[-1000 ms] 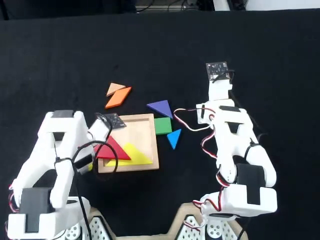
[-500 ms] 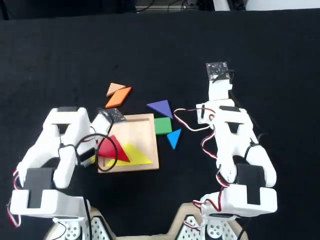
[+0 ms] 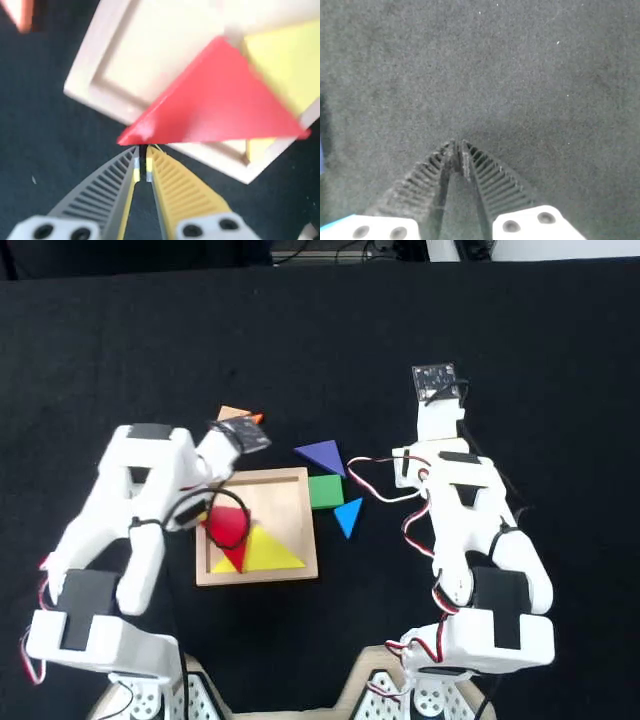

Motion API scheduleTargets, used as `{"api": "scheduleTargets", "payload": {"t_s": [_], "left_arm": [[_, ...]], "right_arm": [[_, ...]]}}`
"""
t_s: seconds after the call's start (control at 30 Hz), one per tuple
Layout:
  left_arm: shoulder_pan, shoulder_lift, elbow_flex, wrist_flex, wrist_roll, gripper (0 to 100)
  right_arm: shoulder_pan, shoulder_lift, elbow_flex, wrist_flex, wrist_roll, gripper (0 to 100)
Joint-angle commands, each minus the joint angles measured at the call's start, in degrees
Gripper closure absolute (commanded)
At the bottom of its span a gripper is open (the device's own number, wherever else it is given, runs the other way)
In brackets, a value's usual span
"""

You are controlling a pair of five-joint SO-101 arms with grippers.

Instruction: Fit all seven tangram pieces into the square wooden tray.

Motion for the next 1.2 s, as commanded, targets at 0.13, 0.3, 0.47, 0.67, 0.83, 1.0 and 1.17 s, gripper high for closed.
{"api": "scheduleTargets", "payload": {"t_s": [0.13,0.3,0.47,0.67,0.83,1.0,1.17], "left_arm": [[5.4,-0.4,-3.3,-5.0,5.5,97],[5.0,-1.1,-9.0,-4.5,8.8,97],[10.8,-3.7,-16.5,8.4,17.3,97],[23.2,-4.4,-3.7,-1.1,26.4,97],[25.7,-4.5,1.7,-6.7,32.6,97],[25.5,-4.3,3.7,-6.7,32.6,97],[25.3,-4.3,6.9,-6.9,32.4,97]], "right_arm": [[-1.1,-0.1,-3.1,0.4,0.5,98.6],[-1.1,-0.1,-3.2,0.5,0.5,98.6],[-1.1,-0.1,-3.2,0.5,0.5,98.6],[-1.1,-0.1,-3.2,0.5,0.5,98.6],[-1.1,-0.1,-3.1,0.5,0.5,98.6],[-1.1,-0.1,-3.2,0.5,0.5,98.6],[-1.1,-0.1,-3.2,0.5,0.5,98.6]]}}
